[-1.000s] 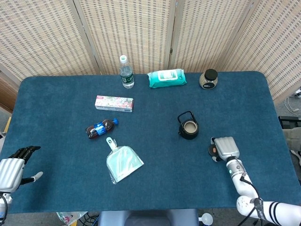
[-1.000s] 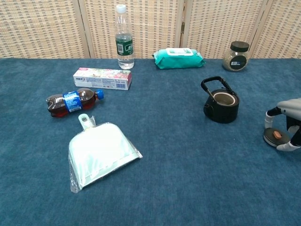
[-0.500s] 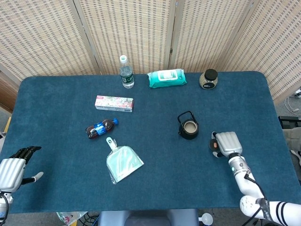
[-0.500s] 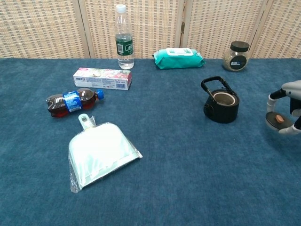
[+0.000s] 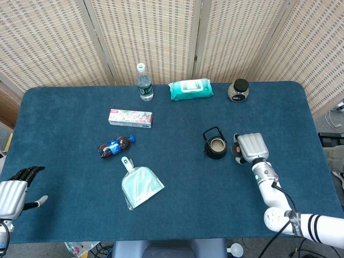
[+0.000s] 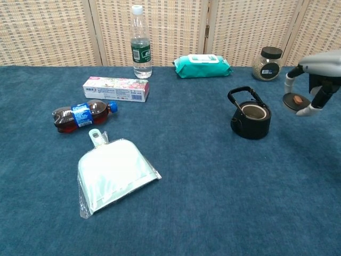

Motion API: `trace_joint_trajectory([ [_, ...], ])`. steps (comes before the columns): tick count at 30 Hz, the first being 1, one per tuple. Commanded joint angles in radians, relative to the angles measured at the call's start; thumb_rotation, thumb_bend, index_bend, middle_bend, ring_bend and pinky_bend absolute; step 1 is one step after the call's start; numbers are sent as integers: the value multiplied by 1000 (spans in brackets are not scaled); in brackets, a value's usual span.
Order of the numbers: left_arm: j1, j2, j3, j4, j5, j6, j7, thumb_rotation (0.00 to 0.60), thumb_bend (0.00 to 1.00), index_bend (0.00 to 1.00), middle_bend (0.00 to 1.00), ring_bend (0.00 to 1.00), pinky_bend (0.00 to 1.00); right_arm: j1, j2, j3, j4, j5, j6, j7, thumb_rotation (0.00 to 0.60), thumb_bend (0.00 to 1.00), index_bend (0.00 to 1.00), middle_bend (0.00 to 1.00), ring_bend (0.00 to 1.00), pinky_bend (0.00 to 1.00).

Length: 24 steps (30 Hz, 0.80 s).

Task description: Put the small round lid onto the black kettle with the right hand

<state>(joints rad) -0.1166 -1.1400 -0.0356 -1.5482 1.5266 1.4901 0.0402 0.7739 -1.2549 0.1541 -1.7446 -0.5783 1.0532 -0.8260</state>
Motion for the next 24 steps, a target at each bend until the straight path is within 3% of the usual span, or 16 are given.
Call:
trace_joint_trajectory([
  [1, 1, 2, 1, 1, 1, 0, -3, 600, 113, 221, 278, 267, 497, 44, -10, 21, 1, 53, 4, -38, 600, 296, 481, 1000, 973, 1000],
  [13, 4, 9, 4, 0, 9, 6, -21, 600, 113, 221, 278, 267, 497, 166, -101, 41, 96, 210, -1, -114, 600, 297, 481, 1000, 973, 1000],
  [24, 6, 14, 8, 1, 17, 8, -32, 600, 113, 220, 278, 267, 497, 202, -172, 23, 184, 233, -12, -107, 600, 297, 481, 1000, 973, 1000],
])
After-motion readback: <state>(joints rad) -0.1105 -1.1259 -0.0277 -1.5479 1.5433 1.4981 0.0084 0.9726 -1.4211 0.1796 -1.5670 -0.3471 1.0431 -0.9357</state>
